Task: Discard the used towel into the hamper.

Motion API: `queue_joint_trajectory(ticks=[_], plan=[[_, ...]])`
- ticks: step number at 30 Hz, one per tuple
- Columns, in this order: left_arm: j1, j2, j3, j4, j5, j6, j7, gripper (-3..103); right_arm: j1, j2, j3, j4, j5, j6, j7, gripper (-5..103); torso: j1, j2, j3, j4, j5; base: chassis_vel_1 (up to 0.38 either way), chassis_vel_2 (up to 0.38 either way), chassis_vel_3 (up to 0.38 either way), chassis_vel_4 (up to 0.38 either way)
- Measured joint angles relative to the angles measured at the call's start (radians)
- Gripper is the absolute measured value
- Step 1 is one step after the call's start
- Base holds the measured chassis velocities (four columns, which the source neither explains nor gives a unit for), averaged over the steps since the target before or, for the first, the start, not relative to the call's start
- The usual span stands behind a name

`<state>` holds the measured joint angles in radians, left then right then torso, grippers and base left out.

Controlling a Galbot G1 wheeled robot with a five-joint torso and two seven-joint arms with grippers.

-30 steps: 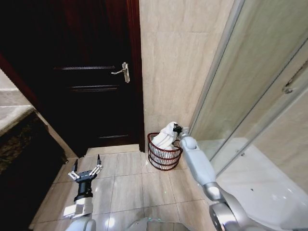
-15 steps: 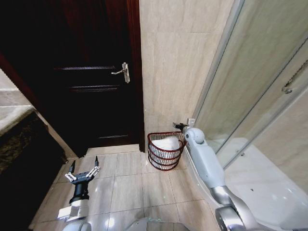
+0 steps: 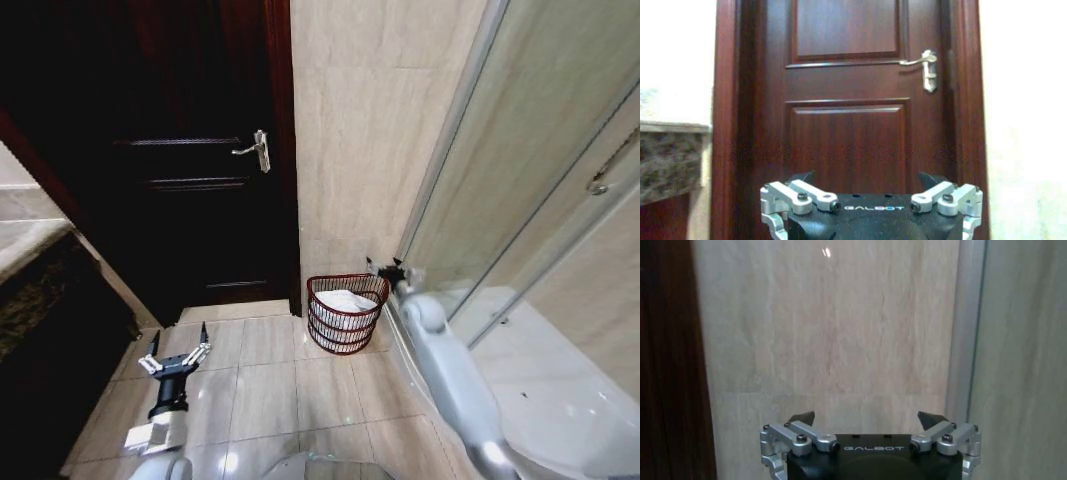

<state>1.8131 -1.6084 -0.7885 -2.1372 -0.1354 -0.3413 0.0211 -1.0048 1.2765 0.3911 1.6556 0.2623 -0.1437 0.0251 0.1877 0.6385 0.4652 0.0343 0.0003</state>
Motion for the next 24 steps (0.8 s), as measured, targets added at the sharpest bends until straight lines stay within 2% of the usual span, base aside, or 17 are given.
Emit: queue_joint_trajectory(ticks=[6, 8, 13, 18, 24], plan=[[-0.005, 0.0, 0.018, 0.009, 0.01, 0.001, 0.029, 100, -0.158, 0.031, 0.038, 0.107, -0.078, 0.075, -0.003, 100, 0.0, 0.0, 0.0, 0.0004, -0.0004, 0.0, 0.0, 0.0, 0.0], [0.0, 0.0, 0.021, 0.012, 0.008, -0.001, 0.056, 100, -0.262, 0.054, 0.069, 0.164, -0.155, 0.135, -0.003, 100, 0.0, 0.0, 0.0, 0.0002, -0.0003, 0.0, 0.0, 0.0, 0.0], [0.014, 0.0, 0.027, 0.003, -0.005, -0.013, 0.07, 100, -0.378, 0.091, 0.107, 0.239, -0.182, 0.185, -0.003, 100, 0.0, 0.0, 0.0, 0.0003, -0.0005, 0.0, 0.0, 0.0, 0.0], [0.029, 0.0, 0.029, -0.007, -0.022, -0.026, 0.071, 100, -0.502, 0.133, 0.145, 0.3, -0.205, 0.27, -0.004, 100, 0.0, 0.0, 0.0, 0.0002, -0.0005, 0.0, 0.0, 0.0, 0.0], [0.047, 0.0, 0.031, -0.028, -0.015, -0.031, 0.073, 100, -0.592, 0.152, 0.149, 0.344, -0.205, 0.302, -0.003, 100, 0.0, 0.0, 0.0, 0.0003, -0.0004, 0.0, 0.0, 0.0, 0.0]])
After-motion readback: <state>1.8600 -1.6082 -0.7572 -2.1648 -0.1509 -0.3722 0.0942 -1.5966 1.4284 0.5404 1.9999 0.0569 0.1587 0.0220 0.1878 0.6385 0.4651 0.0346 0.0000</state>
